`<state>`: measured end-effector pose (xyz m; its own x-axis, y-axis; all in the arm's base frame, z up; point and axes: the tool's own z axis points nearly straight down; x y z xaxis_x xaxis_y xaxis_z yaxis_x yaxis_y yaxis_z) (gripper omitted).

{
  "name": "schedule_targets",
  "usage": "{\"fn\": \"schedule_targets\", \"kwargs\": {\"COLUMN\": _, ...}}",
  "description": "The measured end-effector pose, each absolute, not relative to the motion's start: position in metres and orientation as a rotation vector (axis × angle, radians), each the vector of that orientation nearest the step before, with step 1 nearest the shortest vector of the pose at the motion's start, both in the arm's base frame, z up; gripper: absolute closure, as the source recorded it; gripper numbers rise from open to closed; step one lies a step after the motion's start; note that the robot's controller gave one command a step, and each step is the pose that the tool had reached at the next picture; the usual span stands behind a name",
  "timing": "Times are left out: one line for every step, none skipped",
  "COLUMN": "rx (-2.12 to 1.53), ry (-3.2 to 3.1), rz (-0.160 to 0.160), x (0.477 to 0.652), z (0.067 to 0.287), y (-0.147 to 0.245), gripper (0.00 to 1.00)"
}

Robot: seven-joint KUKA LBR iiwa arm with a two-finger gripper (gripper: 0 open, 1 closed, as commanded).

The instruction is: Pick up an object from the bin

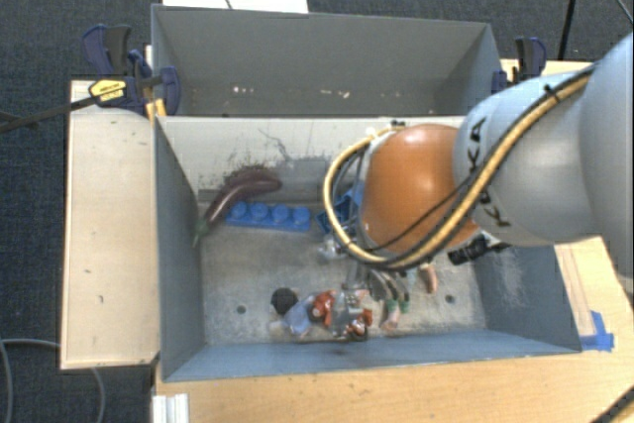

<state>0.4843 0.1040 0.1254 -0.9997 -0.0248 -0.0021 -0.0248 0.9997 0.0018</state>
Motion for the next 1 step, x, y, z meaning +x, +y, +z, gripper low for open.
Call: {"fn": "schedule_targets", "kwargs": {"rx": -0.252, "ry": 3.129, "rz": 0.003, "x": 0.4818, "z": 0.0742, "y": 0.1087, "gripper": 1.00}}
